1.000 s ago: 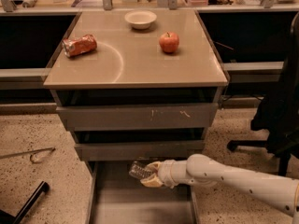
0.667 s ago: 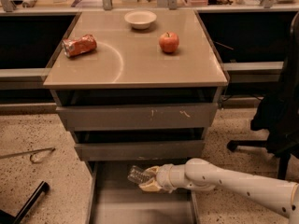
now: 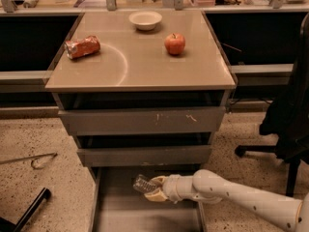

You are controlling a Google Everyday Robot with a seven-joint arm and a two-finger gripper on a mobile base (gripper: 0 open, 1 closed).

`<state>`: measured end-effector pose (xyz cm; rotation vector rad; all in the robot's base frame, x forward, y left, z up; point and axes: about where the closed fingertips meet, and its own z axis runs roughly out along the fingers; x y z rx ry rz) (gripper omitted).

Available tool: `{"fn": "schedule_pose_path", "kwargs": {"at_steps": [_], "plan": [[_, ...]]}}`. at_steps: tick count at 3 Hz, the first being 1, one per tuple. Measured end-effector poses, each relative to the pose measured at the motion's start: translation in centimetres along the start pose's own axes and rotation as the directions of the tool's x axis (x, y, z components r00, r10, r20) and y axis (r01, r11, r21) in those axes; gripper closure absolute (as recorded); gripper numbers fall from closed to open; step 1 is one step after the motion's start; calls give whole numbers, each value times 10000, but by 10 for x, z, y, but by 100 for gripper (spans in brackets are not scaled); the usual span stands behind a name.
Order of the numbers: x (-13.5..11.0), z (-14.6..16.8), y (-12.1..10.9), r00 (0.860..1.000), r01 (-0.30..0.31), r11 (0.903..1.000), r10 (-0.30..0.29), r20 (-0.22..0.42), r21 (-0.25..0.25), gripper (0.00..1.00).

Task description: Place water bottle into bottom drawer

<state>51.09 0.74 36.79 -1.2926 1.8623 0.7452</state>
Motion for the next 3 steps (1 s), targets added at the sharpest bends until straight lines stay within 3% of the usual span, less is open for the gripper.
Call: {"fn": "schedule_pose_path", "kwargs": {"at_steps": [1, 2, 3], "plan": [[54, 18, -31, 9973, -196, 9975, 147, 725, 681, 100], [117, 58, -36, 9962, -604, 9959, 559, 667, 669, 100], [155, 88, -34, 9973, -732, 9958, 725, 146, 542, 100]]}}
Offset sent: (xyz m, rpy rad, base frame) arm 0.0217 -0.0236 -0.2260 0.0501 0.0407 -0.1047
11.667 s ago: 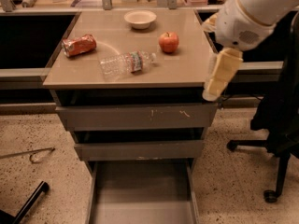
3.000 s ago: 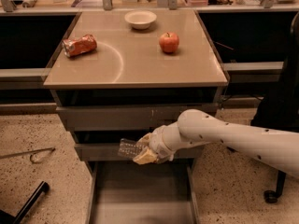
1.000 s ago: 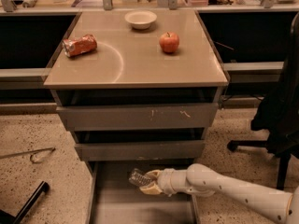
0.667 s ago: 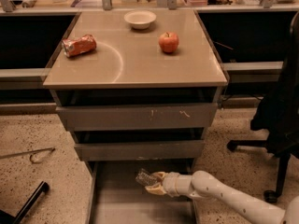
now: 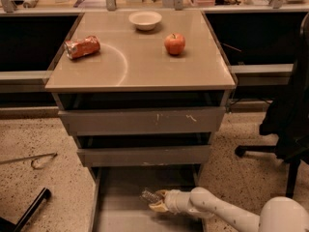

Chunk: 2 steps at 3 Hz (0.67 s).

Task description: Place water bottle into bottom drawer

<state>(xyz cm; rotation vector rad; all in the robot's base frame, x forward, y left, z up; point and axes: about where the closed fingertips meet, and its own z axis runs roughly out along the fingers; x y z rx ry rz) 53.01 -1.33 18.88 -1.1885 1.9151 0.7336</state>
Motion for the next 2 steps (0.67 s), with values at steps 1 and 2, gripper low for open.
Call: {"fn": "schedule_pose_path", "kwargs": {"at_steps": [1, 2], "plan": [[23, 15, -1, 9983, -37, 10000, 39, -578, 45, 100], [37, 26, -2, 9949, -48, 9999, 59, -1009, 105, 100]]}}
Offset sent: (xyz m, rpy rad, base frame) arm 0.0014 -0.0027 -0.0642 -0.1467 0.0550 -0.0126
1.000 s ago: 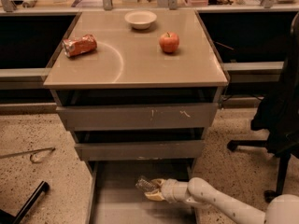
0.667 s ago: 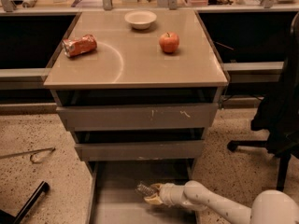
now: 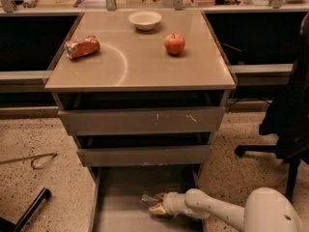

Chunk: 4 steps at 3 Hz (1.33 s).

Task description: Place water bottle into bottom drawer

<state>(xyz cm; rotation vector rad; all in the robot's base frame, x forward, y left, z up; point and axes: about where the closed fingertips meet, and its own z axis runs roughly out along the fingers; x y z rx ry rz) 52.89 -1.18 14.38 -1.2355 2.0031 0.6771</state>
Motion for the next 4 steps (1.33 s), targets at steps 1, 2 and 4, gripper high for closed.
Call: {"fn": "schedule_pose_path", "kwargs": {"at_steps": [1, 2, 4], "plan": [[12, 10, 2, 9994, -127, 9997, 120, -316, -223, 100], [15, 12, 4, 9992, -239, 9991, 227, -339, -353, 100], [15, 12, 4, 9992, -239, 9991, 227, -338, -355, 58]]}}
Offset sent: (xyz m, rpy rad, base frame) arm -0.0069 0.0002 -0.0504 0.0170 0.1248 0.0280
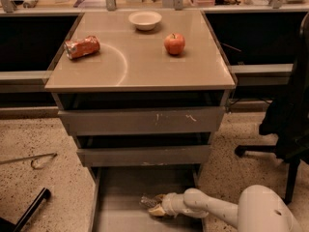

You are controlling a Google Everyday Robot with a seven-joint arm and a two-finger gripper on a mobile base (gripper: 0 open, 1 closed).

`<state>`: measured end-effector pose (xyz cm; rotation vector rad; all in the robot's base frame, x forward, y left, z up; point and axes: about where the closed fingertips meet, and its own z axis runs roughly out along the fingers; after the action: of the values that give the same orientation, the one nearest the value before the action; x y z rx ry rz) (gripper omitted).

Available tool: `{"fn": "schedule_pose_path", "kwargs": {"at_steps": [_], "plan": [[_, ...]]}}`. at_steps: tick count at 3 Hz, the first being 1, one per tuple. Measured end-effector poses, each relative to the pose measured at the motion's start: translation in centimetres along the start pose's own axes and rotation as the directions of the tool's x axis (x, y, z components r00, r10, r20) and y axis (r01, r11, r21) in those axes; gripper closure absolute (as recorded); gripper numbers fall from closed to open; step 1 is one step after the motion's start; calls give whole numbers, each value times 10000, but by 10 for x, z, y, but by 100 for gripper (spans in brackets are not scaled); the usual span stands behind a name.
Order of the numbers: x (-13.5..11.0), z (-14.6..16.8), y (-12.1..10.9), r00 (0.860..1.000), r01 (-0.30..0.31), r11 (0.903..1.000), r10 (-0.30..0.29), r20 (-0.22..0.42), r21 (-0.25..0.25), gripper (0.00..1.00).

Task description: Place water bottle into bottom drawer

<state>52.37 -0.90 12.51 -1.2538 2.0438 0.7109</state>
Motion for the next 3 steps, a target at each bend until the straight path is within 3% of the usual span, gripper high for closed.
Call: {"fn": "schedule_pose_path", "kwargs": {"at_steps": [2, 3], "plan": [[0, 0, 0, 10000, 0, 10000, 0, 0, -1, 12], [0, 0, 0, 10000, 0, 10000, 0, 0, -1, 0]]}}
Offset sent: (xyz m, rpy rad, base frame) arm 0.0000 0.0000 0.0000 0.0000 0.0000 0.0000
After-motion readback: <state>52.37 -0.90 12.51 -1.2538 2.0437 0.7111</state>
